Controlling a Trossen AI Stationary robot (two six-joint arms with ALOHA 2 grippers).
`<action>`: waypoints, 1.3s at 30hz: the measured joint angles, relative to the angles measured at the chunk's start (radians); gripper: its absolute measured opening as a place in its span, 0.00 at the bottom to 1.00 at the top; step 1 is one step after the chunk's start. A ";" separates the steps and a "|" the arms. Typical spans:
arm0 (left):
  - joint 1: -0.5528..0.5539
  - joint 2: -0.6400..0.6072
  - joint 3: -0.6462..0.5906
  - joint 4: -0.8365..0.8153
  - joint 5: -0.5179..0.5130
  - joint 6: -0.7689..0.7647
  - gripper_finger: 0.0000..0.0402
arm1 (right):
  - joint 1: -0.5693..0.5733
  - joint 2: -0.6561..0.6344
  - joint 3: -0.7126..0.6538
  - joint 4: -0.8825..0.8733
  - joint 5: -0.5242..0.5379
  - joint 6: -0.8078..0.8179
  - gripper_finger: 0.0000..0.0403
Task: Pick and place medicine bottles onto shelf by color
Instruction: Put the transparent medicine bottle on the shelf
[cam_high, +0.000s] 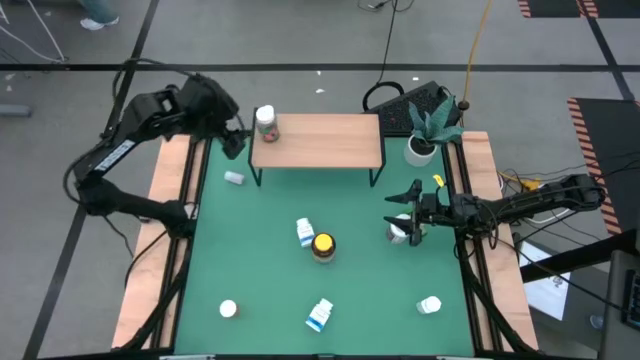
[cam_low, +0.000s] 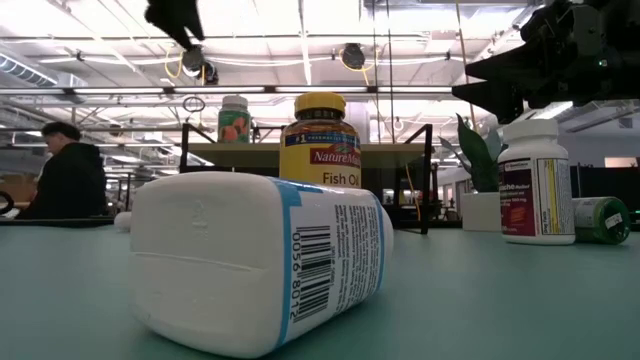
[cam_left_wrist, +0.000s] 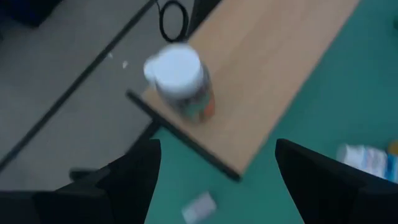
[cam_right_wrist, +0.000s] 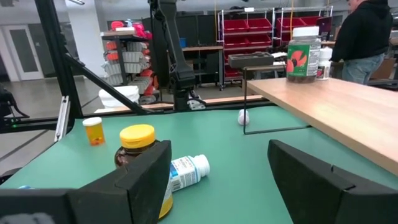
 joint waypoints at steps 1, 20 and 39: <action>-0.010 -0.014 -0.012 -0.022 0.000 -0.019 0.79 | 0.000 0.000 0.000 -0.003 0.000 0.003 0.65; -0.087 -0.190 -0.674 0.082 -0.128 -0.273 0.79 | 0.000 0.001 0.000 0.009 0.024 0.019 0.65; -0.024 -0.080 -0.850 0.213 -0.169 -0.133 0.79 | 0.000 0.001 0.000 0.007 0.024 0.003 0.65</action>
